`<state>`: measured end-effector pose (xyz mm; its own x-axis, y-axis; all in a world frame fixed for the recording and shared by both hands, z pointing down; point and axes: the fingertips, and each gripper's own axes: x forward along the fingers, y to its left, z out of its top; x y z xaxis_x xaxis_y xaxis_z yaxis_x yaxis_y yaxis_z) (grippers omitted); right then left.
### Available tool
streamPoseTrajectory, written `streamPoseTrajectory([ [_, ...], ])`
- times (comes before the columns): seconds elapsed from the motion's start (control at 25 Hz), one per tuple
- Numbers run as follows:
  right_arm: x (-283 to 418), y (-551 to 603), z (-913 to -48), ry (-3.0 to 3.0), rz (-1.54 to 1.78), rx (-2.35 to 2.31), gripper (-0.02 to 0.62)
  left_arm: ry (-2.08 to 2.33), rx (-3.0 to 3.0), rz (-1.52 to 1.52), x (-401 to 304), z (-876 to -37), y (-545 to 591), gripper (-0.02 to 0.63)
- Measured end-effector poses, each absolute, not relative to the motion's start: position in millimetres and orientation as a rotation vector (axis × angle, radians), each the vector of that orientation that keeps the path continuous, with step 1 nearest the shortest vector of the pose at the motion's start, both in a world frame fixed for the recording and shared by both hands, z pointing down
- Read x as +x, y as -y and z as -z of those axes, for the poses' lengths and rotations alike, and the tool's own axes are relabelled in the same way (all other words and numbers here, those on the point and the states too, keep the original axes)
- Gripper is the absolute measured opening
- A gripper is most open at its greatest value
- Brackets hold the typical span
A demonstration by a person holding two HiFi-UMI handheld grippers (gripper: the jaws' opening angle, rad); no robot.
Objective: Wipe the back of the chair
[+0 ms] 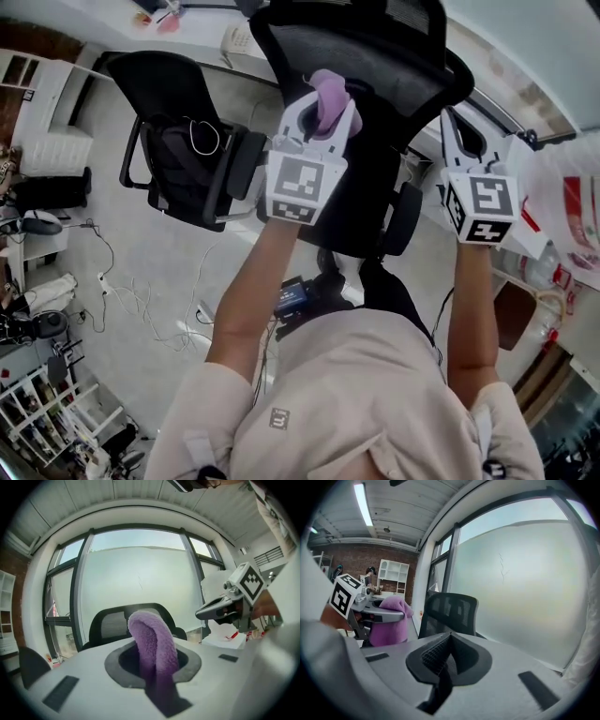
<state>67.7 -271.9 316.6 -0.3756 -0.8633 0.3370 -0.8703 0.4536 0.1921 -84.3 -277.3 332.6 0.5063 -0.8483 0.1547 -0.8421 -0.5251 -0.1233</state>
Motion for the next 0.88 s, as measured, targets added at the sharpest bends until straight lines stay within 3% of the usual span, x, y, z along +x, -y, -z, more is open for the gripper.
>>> streamPoseTrajectory([
  [0.88, 10.7, 192.3, -175.5, 2.52, 0.189, 1.321, -0.008, -1.59, -2.461, 0.165, -173.9, -160.8, 158.4, 0.078],
])
